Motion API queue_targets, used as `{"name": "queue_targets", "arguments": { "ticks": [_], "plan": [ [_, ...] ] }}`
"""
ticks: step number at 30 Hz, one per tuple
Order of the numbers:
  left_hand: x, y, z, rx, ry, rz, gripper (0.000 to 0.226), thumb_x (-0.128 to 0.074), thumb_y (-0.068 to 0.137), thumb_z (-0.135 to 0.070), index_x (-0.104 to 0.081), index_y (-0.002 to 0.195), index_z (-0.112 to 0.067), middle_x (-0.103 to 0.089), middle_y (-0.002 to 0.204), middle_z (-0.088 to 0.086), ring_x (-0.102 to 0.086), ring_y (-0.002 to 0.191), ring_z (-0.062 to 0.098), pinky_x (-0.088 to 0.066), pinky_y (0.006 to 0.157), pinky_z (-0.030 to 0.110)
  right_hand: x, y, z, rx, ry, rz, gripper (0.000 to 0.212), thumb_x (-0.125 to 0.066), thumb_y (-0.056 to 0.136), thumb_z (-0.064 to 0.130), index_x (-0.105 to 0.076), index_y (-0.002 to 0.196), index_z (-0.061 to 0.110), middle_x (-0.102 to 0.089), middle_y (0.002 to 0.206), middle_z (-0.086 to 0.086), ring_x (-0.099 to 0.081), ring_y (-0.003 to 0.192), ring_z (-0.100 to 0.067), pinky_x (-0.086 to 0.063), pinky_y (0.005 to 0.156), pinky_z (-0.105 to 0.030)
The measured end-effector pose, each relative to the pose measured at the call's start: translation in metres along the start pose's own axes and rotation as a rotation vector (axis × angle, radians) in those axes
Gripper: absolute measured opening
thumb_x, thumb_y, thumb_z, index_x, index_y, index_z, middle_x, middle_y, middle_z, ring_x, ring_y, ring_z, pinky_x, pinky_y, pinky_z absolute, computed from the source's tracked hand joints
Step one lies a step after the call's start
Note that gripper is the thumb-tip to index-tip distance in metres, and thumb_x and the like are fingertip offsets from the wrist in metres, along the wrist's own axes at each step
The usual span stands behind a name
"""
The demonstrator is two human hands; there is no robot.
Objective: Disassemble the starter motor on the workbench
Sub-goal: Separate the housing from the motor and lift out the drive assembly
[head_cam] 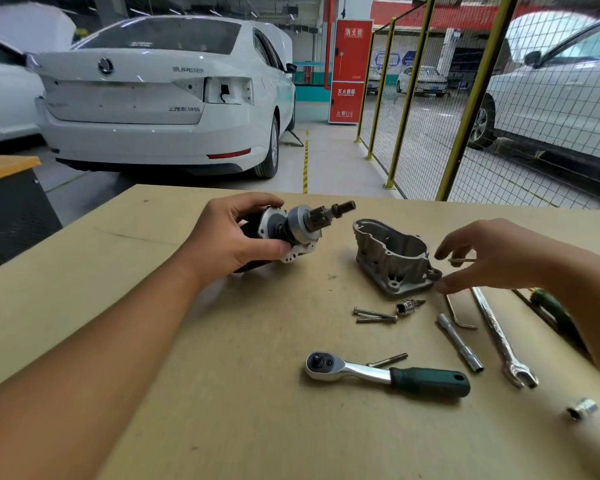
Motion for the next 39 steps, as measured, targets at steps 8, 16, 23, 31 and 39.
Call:
{"name": "queue_targets", "arguments": {
  "ticks": [8,16,23,31,39],
  "plan": [
    [0.024,0.005,0.020,0.132,-0.446,-0.041,0.056,-0.082,0.068,-0.032,-0.073,0.119,-0.013,-0.077,0.109,0.013,-0.075,0.100,0.026,-0.059,0.081,0.029,0.034,-0.013,0.043,0.094,0.225,-0.241,0.036,-0.072,0.068,0.060,-0.071,0.093,0.033,-0.068,0.086,0.014,-0.062,0.082,-0.003,-0.044,0.065,-0.023],
    [0.015,0.002,0.025,0.165,-0.516,-0.061,0.048,-0.073,0.085,-0.039,-0.071,0.121,-0.007,-0.076,0.109,0.017,-0.073,0.100,0.025,-0.059,0.080,0.029,0.011,-0.027,0.138,0.277,0.479,-0.206,0.044,-0.067,0.075,0.062,-0.071,0.111,0.037,-0.070,0.092,0.017,-0.064,0.084,0.002,-0.053,0.073,-0.028],
    [0.010,0.004,0.018,0.128,-0.421,-0.098,0.026,-0.053,0.101,-0.031,-0.078,0.097,-0.026,-0.078,0.094,0.004,-0.074,0.087,0.012,-0.057,0.071,0.022,-0.006,0.017,0.181,0.241,0.596,-0.164,0.049,-0.070,0.089,0.051,-0.062,0.131,0.029,-0.066,0.117,0.012,-0.061,0.105,-0.007,-0.052,0.079,-0.026],
    [0.001,-0.002,0.015,0.035,-0.185,0.052,0.060,-0.088,0.074,-0.035,-0.063,0.126,-0.018,-0.075,0.112,-0.003,-0.070,0.106,0.009,-0.053,0.087,0.020,-0.018,0.018,0.179,0.240,0.794,-0.200,0.035,-0.082,0.083,0.037,-0.068,0.113,0.027,-0.071,0.100,0.008,-0.066,0.098,-0.010,-0.056,0.086,-0.046],
    [-0.004,-0.001,0.017,0.004,-0.278,-0.105,0.067,-0.091,0.059,-0.003,-0.064,0.121,-0.008,-0.076,0.110,0.008,-0.072,0.108,0.022,-0.057,0.093,0.033,0.006,0.002,0.166,0.293,1.004,-0.409,0.054,-0.094,0.067,0.027,-0.070,0.115,0.023,-0.078,0.086,0.003,-0.075,0.074,-0.014,-0.060,0.062,-0.036]
  ]
}}
Point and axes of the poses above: each hand's wrist, its own y-axis towards the middle knuckle, its own x-axis out of the back of the hand, z = x × y, the point moved 9 cm from there along y, towards the middle knuckle
